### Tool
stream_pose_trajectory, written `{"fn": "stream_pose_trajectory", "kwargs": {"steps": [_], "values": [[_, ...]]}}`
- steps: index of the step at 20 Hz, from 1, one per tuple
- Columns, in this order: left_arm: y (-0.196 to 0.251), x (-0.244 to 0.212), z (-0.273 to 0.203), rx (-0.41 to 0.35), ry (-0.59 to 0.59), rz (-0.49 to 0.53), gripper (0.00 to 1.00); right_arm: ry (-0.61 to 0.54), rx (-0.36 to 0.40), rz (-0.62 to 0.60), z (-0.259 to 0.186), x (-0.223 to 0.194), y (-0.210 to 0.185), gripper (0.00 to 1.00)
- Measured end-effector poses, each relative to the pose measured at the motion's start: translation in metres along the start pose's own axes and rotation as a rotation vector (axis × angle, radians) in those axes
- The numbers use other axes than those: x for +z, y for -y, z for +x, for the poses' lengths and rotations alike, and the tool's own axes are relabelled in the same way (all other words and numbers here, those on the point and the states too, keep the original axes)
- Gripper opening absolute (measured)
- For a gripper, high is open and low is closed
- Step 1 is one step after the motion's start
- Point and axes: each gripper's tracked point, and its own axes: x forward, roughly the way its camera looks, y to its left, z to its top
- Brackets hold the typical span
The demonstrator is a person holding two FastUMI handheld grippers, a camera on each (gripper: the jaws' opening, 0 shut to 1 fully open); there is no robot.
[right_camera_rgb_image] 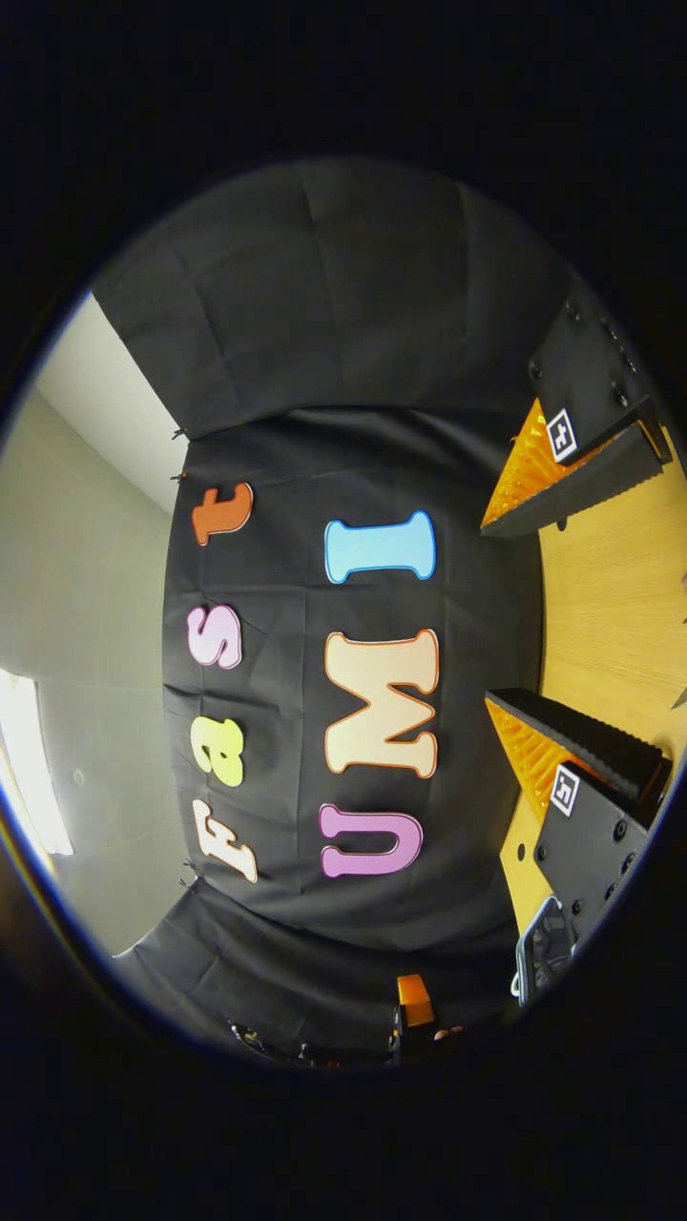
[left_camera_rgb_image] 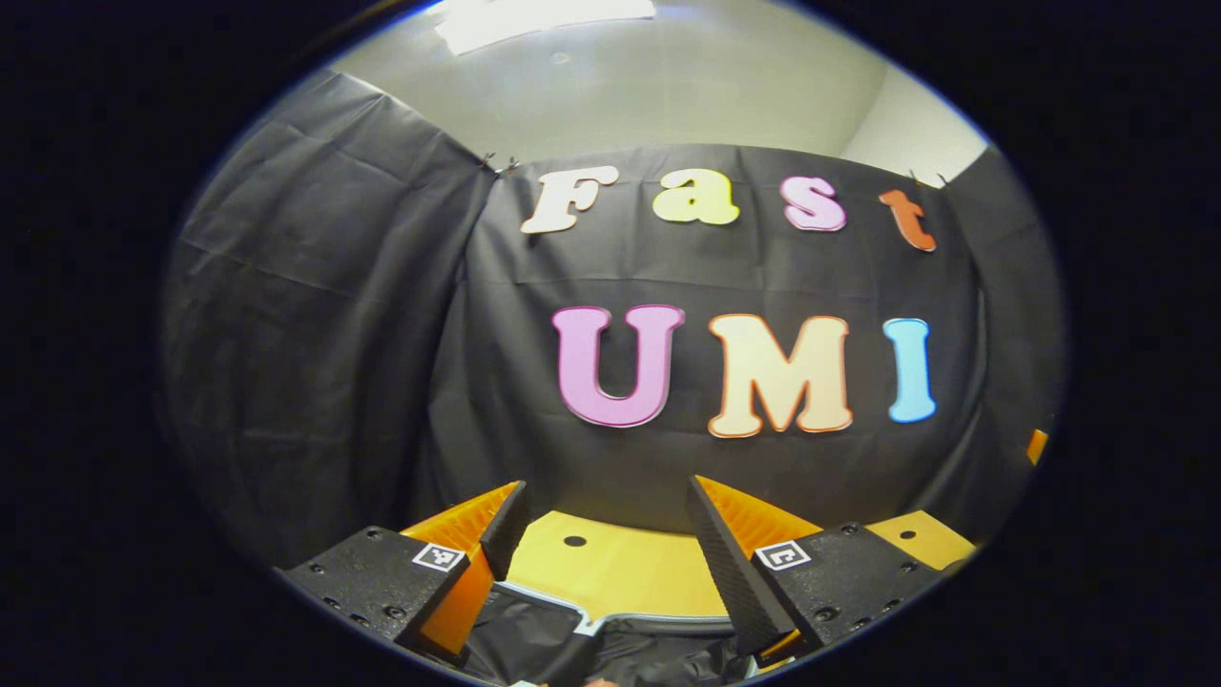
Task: First open the suitcase, pack the skin care products into it, and then close the suitcase.
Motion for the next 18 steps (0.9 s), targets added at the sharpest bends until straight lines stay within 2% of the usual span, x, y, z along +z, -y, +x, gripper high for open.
{"fn": "stream_pose_trajectory", "kwargs": {"steps": [3,12,18], "values": [[0.046,-0.012,-0.011,-0.072,-0.034,0.017,0.94,-0.003,0.013,0.004,0.0,0.0,0.013,0.99],[0.149,-0.06,-0.045,-0.175,-0.12,0.016,0.94,-0.02,0.077,0.022,-0.001,-0.004,0.042,0.99],[0.199,-0.13,-0.073,-0.248,-0.255,0.039,0.95,-0.01,0.111,-0.015,-0.008,-0.001,0.056,0.98]]}}
